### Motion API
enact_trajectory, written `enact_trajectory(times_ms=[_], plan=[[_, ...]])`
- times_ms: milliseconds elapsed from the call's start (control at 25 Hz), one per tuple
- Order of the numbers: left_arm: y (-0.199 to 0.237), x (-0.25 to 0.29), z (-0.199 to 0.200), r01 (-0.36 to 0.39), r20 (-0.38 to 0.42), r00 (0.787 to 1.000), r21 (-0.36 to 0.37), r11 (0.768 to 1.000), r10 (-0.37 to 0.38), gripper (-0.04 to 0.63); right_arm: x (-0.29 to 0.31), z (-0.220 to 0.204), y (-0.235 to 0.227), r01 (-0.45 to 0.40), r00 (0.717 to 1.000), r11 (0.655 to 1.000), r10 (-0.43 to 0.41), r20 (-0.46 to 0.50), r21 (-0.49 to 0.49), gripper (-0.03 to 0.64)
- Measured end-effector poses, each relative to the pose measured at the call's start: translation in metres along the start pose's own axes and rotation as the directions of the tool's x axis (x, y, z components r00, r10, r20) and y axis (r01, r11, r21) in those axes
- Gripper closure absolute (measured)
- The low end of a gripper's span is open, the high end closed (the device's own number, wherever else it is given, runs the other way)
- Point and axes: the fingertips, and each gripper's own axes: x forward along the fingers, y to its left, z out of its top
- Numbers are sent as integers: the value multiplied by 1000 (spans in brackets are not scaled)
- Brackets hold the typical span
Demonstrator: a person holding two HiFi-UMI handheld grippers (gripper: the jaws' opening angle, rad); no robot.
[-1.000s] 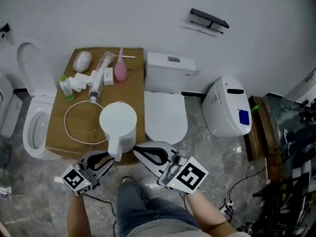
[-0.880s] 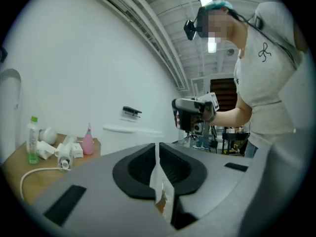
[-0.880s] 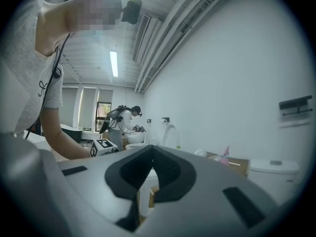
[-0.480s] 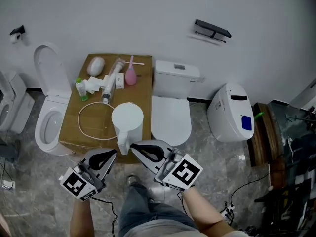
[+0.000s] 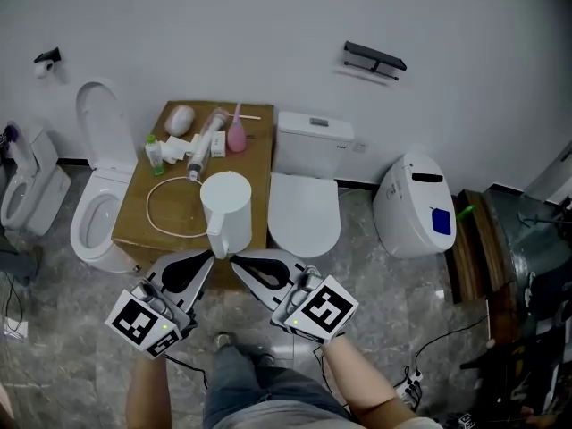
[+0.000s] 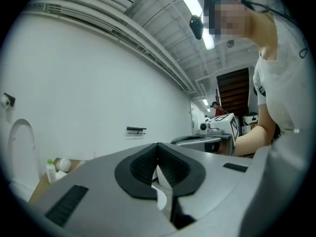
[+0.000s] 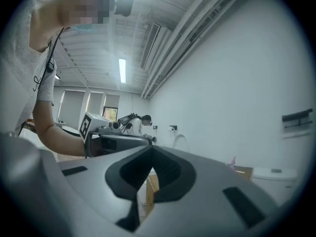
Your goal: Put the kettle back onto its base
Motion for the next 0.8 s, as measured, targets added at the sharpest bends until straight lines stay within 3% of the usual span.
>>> enact_trajectory(times_ms=[400,800], plan=[[-32,-4,9,36,-17,999,19,999,-35,586,-20,18,20,33,999,999,-32,25,-15,609],[-27,-42,14,49,-42,998,24,999,-48,586,1,22,48,43,998,999,-43,37,-12,609]])
